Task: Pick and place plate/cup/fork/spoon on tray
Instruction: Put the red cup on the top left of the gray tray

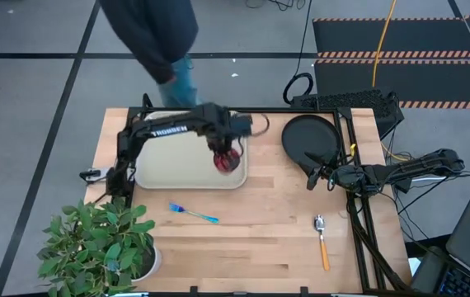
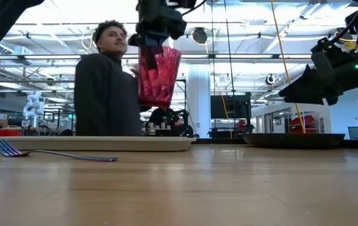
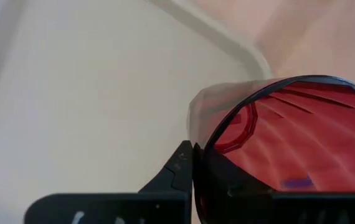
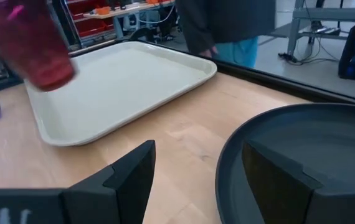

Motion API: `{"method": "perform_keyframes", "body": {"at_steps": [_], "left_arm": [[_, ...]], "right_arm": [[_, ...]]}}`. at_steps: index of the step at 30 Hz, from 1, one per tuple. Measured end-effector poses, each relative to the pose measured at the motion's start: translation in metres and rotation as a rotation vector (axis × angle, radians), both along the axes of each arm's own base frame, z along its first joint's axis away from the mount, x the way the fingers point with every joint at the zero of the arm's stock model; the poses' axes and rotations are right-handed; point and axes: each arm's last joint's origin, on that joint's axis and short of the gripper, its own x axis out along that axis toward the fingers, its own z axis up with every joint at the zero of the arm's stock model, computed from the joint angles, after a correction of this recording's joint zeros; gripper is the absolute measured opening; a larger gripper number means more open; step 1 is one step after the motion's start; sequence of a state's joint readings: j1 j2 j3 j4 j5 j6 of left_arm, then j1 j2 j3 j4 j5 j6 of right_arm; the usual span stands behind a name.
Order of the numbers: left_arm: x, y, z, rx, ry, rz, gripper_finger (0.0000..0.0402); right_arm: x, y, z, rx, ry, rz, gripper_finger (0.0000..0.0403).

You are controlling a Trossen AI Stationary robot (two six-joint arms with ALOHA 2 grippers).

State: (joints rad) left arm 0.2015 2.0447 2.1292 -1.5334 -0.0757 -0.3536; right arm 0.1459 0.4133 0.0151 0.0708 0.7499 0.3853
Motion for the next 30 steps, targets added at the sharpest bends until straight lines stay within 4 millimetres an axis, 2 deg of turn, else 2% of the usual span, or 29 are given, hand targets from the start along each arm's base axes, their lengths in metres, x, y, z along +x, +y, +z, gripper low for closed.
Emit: {"method": "perform_keyframes", "body": {"at_steps": [6,10,15,17,21,24,27,30], "left_arm": [[0.002,0.043,0.005,-0.043,-0.173,0.006,0.0007],[0.004,0.057,0.009,-0.077,-0.270,0.017,0.0007],[-0.001,0.047,0.018,-0.078,-0.274,-0.013,0.0007],[-0.008,0.039,0.020,-0.053,-0.205,-0.021,0.0008],[-0.034,0.031,0.036,-0.006,-0.089,0.031,0.0007],[-0.049,0.027,0.051,0.009,-0.159,0.049,0.0007],[-0.071,0.021,0.055,0.001,-0.172,0.080,0.0008],[-0.093,0.019,0.045,0.002,-0.197,0.140,0.0008]], "right_arm": [[0.000,0.000,0.000,0.012,-0.006,-0.004,0.0231],[0.000,-0.001,0.000,-0.053,0.033,-0.016,0.0231],[-0.001,-0.007,0.005,-0.182,0.076,-0.124,0.0231],[-0.001,-0.009,0.009,-0.217,0.066,-0.156,0.0231],[0.000,-0.012,0.015,-0.237,0.029,-0.180,0.0231],[0.000,-0.013,0.014,-0.235,0.031,-0.172,0.0231],[0.000,-0.014,0.013,-0.233,0.041,-0.178,0.0231],[0.000,-0.014,0.011,-0.210,0.041,-0.156,0.0231]]}}
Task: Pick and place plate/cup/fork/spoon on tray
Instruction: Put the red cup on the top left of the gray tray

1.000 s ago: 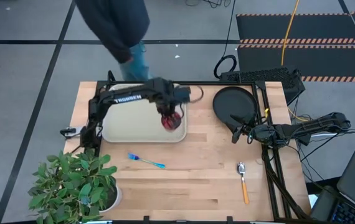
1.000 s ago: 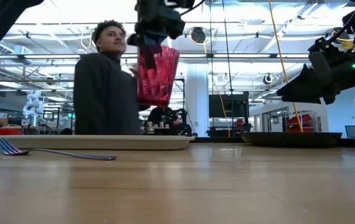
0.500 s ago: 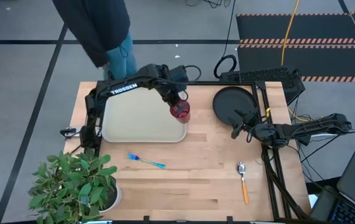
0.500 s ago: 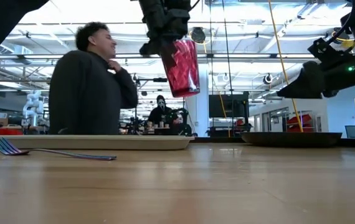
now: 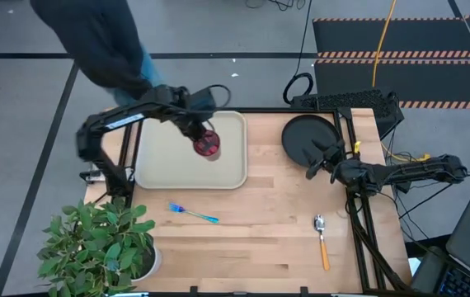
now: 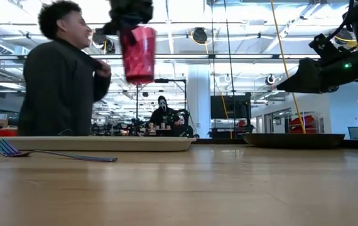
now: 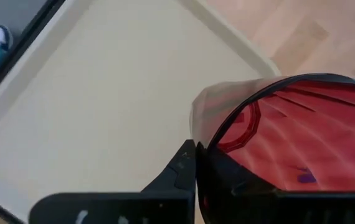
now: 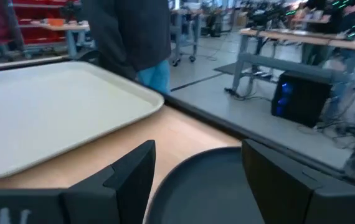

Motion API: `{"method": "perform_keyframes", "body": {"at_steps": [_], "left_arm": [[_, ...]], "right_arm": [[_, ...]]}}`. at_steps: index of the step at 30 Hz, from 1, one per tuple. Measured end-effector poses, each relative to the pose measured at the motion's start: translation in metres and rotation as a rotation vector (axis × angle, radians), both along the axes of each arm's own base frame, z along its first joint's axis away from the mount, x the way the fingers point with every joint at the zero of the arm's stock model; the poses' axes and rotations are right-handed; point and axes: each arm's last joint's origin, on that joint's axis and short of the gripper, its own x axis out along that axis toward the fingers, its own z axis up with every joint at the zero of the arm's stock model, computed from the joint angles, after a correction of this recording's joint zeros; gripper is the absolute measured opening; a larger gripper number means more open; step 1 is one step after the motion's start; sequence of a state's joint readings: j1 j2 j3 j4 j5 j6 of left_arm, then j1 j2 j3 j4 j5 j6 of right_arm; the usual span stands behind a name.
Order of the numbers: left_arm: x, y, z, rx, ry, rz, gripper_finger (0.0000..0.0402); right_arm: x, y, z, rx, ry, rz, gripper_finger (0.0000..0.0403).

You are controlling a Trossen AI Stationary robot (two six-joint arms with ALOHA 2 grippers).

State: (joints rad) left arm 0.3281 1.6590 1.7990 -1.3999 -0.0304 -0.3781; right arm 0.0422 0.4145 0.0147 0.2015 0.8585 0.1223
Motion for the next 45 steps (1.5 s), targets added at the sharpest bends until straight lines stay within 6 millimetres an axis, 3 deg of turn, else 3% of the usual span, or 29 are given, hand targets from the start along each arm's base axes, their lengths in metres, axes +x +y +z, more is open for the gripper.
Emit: {"method": "perform_keyframes", "body": {"at_steps": [3,8,12,16,22,27,35,45], "left_arm": [[-0.019,-0.001,-0.019,-0.021,-0.075,0.039,0.0007],[-0.058,0.007,-0.056,-0.075,-0.019,0.173,0.0007],[-0.081,0.014,-0.059,-0.086,-0.015,0.252,0.0007],[-0.101,0.025,-0.065,-0.045,0.138,0.345,0.0007],[-0.115,0.051,-0.070,-0.054,0.111,0.412,0.0007],[-0.137,0.073,-0.070,-0.053,0.127,0.506,0.0007],[-0.162,0.096,-0.072,-0.072,0.114,0.623,0.0007],[-0.170,0.108,-0.117,-0.124,0.066,0.667,0.0007]], "right_arm": [[0.000,0.000,-0.001,0.007,0.001,0.003,0.0231],[0.000,0.000,0.003,-0.015,-0.014,-0.002,0.0231],[0.001,-0.001,0.004,-0.016,-0.031,-0.006,0.0231],[0.001,-0.001,0.004,-0.014,-0.033,-0.006,0.0231],[0.001,-0.001,0.005,-0.016,-0.032,-0.005,0.0231],[0.002,0.000,0.005,0.001,-0.050,0.034,0.0231],[0.002,0.001,0.004,0.048,-0.076,0.064,0.0231],[0.003,0.001,0.003,0.064,-0.075,0.089,0.0231]]}}
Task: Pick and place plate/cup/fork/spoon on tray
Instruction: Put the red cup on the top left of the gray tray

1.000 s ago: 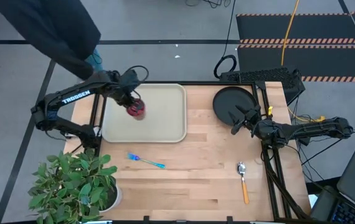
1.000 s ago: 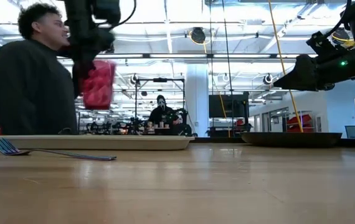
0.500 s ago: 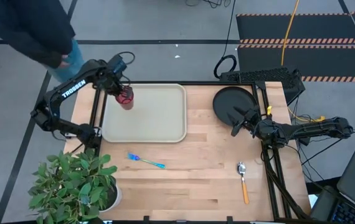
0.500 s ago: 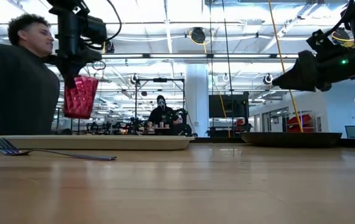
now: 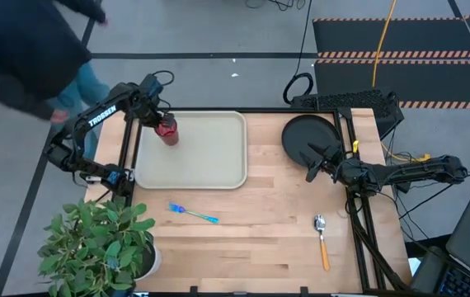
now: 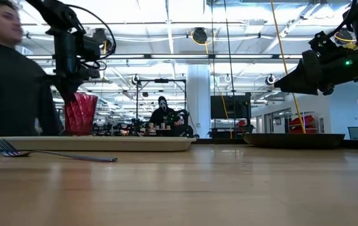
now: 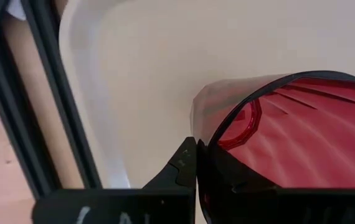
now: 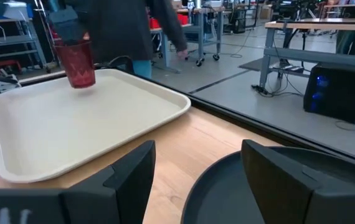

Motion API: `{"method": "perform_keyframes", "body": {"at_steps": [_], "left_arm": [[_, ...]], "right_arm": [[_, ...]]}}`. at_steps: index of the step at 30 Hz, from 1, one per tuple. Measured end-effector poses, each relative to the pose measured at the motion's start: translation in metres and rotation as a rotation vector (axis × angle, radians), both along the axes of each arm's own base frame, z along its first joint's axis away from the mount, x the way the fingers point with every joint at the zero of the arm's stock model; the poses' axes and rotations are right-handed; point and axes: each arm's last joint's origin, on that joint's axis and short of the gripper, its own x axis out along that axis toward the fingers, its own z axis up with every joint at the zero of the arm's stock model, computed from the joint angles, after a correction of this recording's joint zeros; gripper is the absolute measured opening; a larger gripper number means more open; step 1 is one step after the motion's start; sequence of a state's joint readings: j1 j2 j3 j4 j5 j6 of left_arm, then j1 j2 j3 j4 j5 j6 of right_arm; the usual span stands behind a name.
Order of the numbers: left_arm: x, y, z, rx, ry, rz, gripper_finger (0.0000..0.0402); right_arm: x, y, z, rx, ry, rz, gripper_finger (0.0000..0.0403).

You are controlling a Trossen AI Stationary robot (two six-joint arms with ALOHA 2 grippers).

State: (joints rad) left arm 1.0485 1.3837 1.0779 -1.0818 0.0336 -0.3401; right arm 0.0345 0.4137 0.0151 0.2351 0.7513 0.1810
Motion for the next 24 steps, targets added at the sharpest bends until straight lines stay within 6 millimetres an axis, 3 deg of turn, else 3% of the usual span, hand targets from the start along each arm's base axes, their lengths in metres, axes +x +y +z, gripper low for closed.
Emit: {"method": "perform_keyframes", "body": {"at_steps": [13,24], "left_arm": [[-0.006,0.005,-0.001,0.005,-0.017,0.076,0.0009],[-0.004,0.011,0.001,0.037,-0.092,0.370,0.0012]], "right_arm": [[0.000,0.000,0.002,-0.050,0.019,0.003,0.0231],[0.002,0.001,0.018,-0.115,-0.101,0.042,0.0231]]}}
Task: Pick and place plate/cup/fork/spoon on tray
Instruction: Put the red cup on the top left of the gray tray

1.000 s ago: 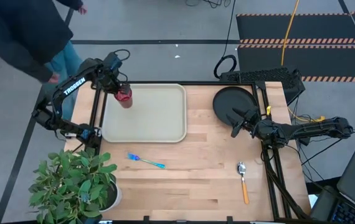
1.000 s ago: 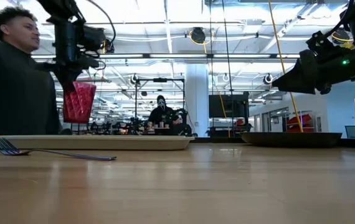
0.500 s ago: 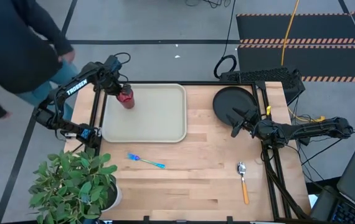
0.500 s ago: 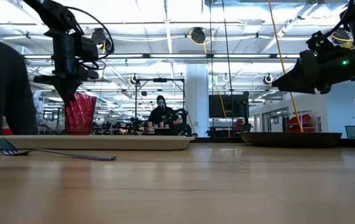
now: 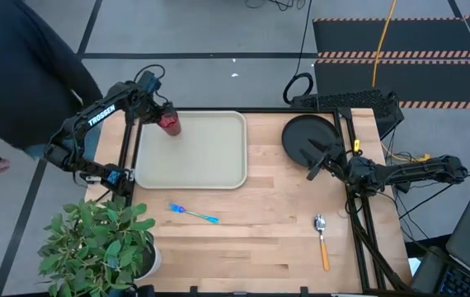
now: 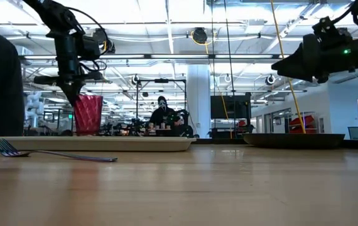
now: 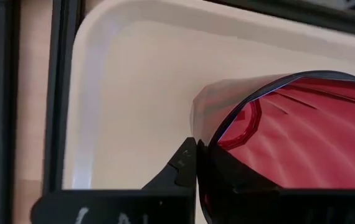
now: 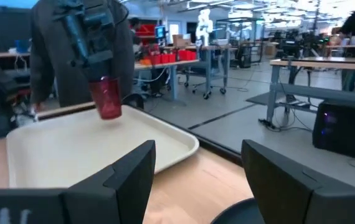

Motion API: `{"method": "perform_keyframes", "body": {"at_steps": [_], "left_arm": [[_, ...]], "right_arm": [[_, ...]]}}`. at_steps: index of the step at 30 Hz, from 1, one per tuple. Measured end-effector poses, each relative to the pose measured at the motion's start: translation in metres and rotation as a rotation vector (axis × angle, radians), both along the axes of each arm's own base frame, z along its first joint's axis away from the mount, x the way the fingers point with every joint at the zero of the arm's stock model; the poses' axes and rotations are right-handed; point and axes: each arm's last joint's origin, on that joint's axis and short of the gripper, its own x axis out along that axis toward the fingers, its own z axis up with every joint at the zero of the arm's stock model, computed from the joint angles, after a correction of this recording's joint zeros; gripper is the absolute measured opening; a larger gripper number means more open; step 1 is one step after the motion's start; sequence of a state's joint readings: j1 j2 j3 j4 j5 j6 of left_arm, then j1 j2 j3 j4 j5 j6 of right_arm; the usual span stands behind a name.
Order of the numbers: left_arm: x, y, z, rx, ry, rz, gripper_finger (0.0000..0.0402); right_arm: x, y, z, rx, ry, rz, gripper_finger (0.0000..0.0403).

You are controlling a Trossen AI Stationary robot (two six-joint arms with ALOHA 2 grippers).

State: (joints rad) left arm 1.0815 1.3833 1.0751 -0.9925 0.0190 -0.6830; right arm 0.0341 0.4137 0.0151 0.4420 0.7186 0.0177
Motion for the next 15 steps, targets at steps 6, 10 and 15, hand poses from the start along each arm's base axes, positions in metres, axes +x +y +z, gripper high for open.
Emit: {"method": "perform_keyframes", "body": {"at_steps": [6,10,15], "left_arm": [[0.000,0.003,0.001,0.005,-0.034,0.104,0.0007],[-0.001,0.002,0.000,-0.006,-0.030,0.117,0.0010],[-0.005,-0.017,-0.003,-0.164,0.083,0.079,0.0007]], "right_arm": [[0.000,0.000,-0.003,0.003,0.028,0.018,0.0231],[0.000,0.000,-0.003,0.004,0.030,0.017,0.0231],[0.000,0.000,-0.003,-0.001,0.035,0.018,0.0231]]}}
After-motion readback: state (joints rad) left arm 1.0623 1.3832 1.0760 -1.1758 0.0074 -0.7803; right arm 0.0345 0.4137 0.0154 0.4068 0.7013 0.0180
